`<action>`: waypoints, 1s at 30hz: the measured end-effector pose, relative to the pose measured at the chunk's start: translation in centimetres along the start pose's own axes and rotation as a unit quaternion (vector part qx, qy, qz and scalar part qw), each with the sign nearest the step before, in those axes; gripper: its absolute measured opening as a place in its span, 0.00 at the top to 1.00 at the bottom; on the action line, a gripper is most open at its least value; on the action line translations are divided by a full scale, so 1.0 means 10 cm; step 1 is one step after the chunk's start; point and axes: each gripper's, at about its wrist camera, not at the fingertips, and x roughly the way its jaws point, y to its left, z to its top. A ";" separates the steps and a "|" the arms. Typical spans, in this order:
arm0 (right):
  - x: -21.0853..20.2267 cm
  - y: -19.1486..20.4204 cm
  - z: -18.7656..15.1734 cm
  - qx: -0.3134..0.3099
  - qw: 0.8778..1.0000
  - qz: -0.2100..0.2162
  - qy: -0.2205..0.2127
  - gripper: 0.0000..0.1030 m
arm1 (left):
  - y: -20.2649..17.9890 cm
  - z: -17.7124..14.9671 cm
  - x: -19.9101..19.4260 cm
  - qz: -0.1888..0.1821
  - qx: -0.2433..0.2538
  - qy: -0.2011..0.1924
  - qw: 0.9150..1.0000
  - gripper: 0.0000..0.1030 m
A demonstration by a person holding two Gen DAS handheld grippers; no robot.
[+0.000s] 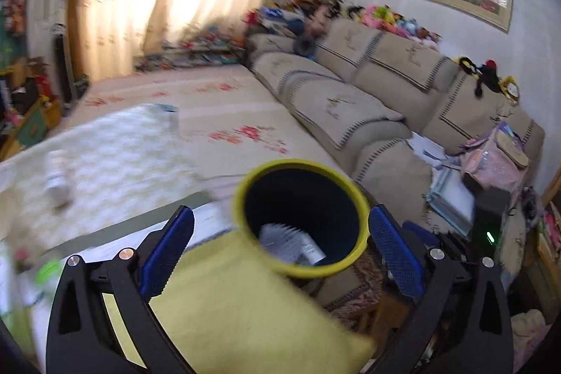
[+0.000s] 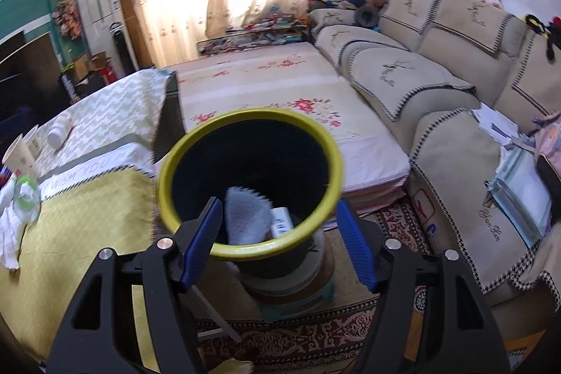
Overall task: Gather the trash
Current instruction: 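Move the right gripper to the clear plastic cup with green band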
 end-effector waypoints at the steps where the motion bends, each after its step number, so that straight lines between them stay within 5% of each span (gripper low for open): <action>1: 0.01 0.07 -0.01 -0.006 1.000 0.004 0.002 0.38 | 0.08 -0.06 -0.14 0.011 -0.003 -0.004 1.000 0.05; 8: 0.03 0.77 -0.09 -0.062 0.995 0.074 0.018 0.38 | 0.85 -0.57 -1.24 0.105 -0.058 -0.033 0.992 0.05; 15: -0.22 1.76 -0.26 -0.147 0.976 0.161 0.018 0.38 | 1.59 -1.14 -2.23 0.228 -0.125 -0.064 0.963 0.05; 20: -0.41 2.33 -0.32 -0.189 0.959 0.210 0.005 0.38 | 1.94 -1.43 -2.57 0.243 -0.165 -0.074 0.953 0.05; 30: 0.01 2.94 -0.07 -0.228 0.943 0.241 0.031 0.39 | 1.96 -1.55 -2.53 0.228 -0.175 -0.069 0.955 0.05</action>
